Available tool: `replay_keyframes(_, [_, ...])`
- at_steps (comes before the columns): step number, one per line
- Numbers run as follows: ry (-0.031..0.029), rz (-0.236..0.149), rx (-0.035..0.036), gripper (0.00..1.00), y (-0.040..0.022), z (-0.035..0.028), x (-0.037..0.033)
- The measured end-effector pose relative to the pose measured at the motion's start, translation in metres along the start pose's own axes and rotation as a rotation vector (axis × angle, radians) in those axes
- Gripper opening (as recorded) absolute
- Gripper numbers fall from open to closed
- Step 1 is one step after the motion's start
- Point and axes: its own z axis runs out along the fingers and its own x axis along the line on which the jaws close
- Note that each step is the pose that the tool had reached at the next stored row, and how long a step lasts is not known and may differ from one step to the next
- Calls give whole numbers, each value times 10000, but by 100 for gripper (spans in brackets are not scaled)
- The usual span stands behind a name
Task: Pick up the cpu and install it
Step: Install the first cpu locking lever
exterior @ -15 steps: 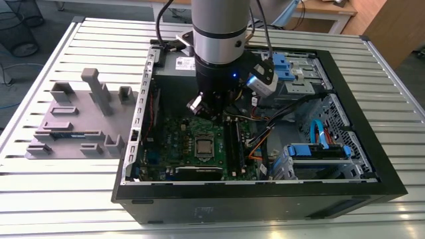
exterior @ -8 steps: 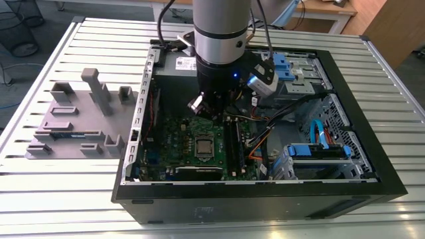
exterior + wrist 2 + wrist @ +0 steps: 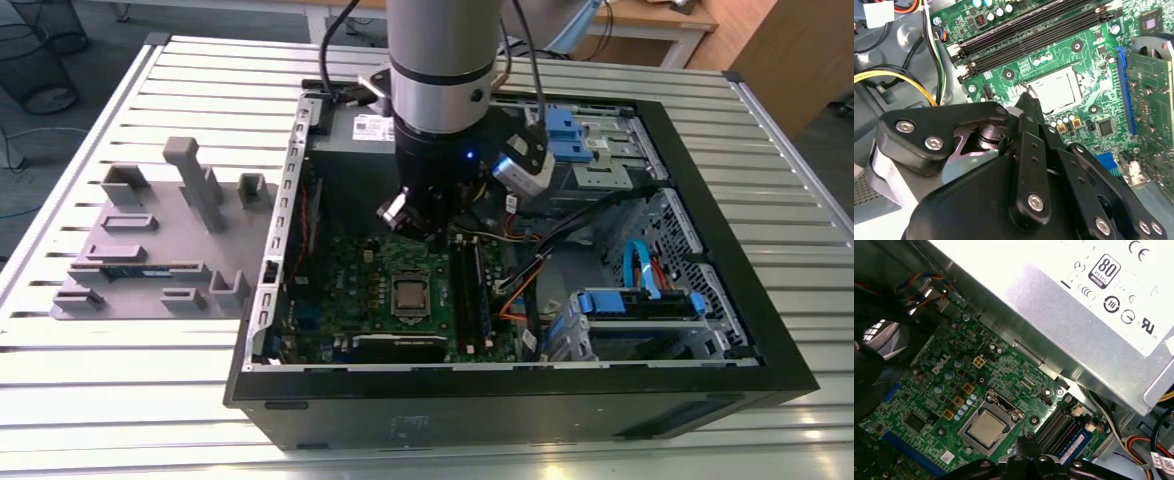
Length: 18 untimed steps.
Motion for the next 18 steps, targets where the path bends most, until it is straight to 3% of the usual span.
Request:
replay_keyframes(8, [34, 425, 20, 11, 2, 72, 3])
replay_keyframes(18, [72, 459, 70, 11, -18, 120, 21])
